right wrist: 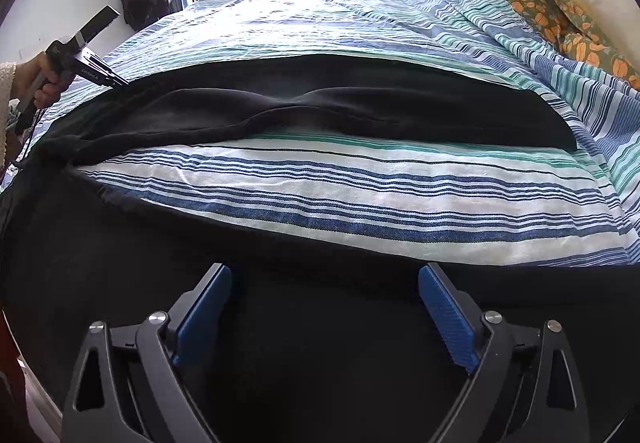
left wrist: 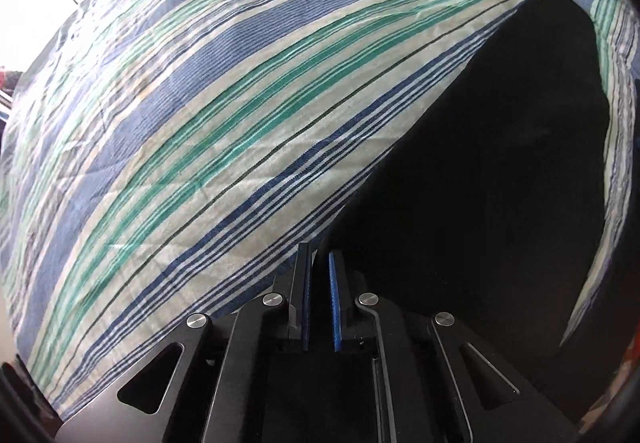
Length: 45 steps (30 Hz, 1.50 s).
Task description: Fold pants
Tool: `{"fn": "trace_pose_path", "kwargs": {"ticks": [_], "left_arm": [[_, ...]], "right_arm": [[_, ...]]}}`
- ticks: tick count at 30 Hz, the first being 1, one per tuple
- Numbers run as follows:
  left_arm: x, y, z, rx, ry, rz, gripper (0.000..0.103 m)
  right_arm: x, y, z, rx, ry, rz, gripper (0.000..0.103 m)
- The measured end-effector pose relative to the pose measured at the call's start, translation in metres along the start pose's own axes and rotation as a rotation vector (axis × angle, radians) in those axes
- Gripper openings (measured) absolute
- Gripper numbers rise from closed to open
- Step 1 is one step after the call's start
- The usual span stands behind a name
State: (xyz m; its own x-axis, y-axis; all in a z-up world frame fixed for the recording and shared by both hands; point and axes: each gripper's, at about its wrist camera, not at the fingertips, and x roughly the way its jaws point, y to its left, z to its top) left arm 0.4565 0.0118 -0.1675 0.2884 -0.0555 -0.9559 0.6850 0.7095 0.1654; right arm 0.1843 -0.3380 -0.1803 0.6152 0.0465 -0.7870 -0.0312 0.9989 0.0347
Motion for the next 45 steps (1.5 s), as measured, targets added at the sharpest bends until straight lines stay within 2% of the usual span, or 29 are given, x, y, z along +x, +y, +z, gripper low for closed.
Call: {"fn": "trace_pose_path", "kwargs": {"ticks": [2,4,6,7,8,9,11,13,14,15,16,18,21,23,24,26,28,31,33,34,35,38,40,42,45], "left_arm": [[0.001,-0.02,0.002,0.037,0.0,0.119,0.006],[0.001,-0.031,0.001,0.032,0.001,0.201,0.006],[0.005,-0.031,0.004,-0.015,0.009,0.253,0.004],[0.007,-0.026,0.005,-0.045,0.014,0.293,0.0],[0.012,-0.017,0.008,-0.081,0.034,0.357,0.0],[0.015,-0.003,0.009,-0.135,0.047,0.374,0.0],[0.013,0.018,0.005,-0.239,0.048,0.29,0.0],[-0.001,0.023,-0.002,-0.295,0.011,0.276,0.005],[-0.011,0.024,-0.008,-0.328,-0.015,0.237,0.005],[-0.022,0.025,-0.015,-0.356,-0.041,0.201,0.013],[-0.03,0.023,-0.016,-0.375,-0.066,0.177,0.03],[-0.046,0.014,-0.021,-0.384,-0.124,0.149,0.045],[-0.06,0.001,-0.026,-0.38,-0.156,0.101,0.047],[-0.059,-0.013,-0.031,-0.388,-0.158,0.08,0.047],[-0.055,-0.02,-0.032,-0.395,-0.156,0.066,0.047],[-0.057,-0.032,-0.042,-0.411,-0.151,0.043,0.047],[-0.058,-0.04,-0.054,-0.423,-0.149,0.016,0.047],[-0.061,-0.051,-0.071,-0.433,-0.141,-0.002,0.047],[-0.061,-0.055,-0.079,-0.429,-0.131,0.016,0.047],[-0.061,-0.057,-0.082,-0.427,-0.129,0.027,0.047],[-0.062,-0.056,-0.084,-0.426,-0.13,0.034,0.047],[-0.068,-0.055,-0.087,-0.449,-0.161,0.061,0.049],[-0.073,-0.052,-0.084,-0.48,-0.205,0.095,0.058],[-0.072,-0.051,-0.079,-0.519,-0.237,0.123,0.065],[-0.055,-0.055,-0.073,-0.527,-0.226,0.154,0.065]], "right_arm": [[0.0,0.0,0.0,0.0,0.0,0.0,0.094],[0.0,0.0,0.0,-0.001,0.0,0.0,0.094],[0.0,0.0,0.0,0.0,0.0,0.0,0.094],[0.0,0.0,0.0,0.001,0.001,0.001,0.094],[0.0,-0.001,0.0,0.001,0.001,0.001,0.094],[0.0,0.0,0.0,0.002,0.002,0.0,0.094],[0.001,-0.002,0.0,0.003,0.004,0.002,0.094],[0.0,-0.005,0.002,0.017,0.016,0.014,0.094],[-0.002,-0.01,0.006,0.048,0.025,0.036,0.094],[-0.007,-0.02,0.011,0.098,0.02,0.073,0.094],[-0.014,-0.035,0.017,0.16,-0.006,0.107,0.093],[-0.028,-0.079,0.035,0.29,-0.082,0.138,0.094],[-0.024,-0.16,0.075,0.399,-0.13,0.084,0.094],[-0.004,-0.214,0.112,0.389,-0.121,0.025,0.094],[0.009,-0.238,0.13,0.382,-0.102,-0.002,0.094],[0.039,-0.278,0.161,0.378,-0.025,0.005,0.092],[0.068,-0.298,0.185,0.345,0.061,0.01,0.09],[0.106,-0.304,0.199,0.288,0.212,0.009,0.077],[0.119,-0.296,0.203,0.222,0.273,-0.024,0.057],[0.119,-0.289,0.207,0.176,0.278,-0.045,0.024],[0.113,-0.281,0.212,0.123,0.259,-0.094,0.007],[0.081,-0.266,0.238,0.01,0.107,-0.177,0.006],[0.066,-0.26,0.254,-0.022,0.008,-0.22,0.006],[0.073,-0.258,0.257,-0.01,0.005,-0.285,0.001],[0.101,-0.27,0.239,0.071,0.122,-0.367,0.002]]}}
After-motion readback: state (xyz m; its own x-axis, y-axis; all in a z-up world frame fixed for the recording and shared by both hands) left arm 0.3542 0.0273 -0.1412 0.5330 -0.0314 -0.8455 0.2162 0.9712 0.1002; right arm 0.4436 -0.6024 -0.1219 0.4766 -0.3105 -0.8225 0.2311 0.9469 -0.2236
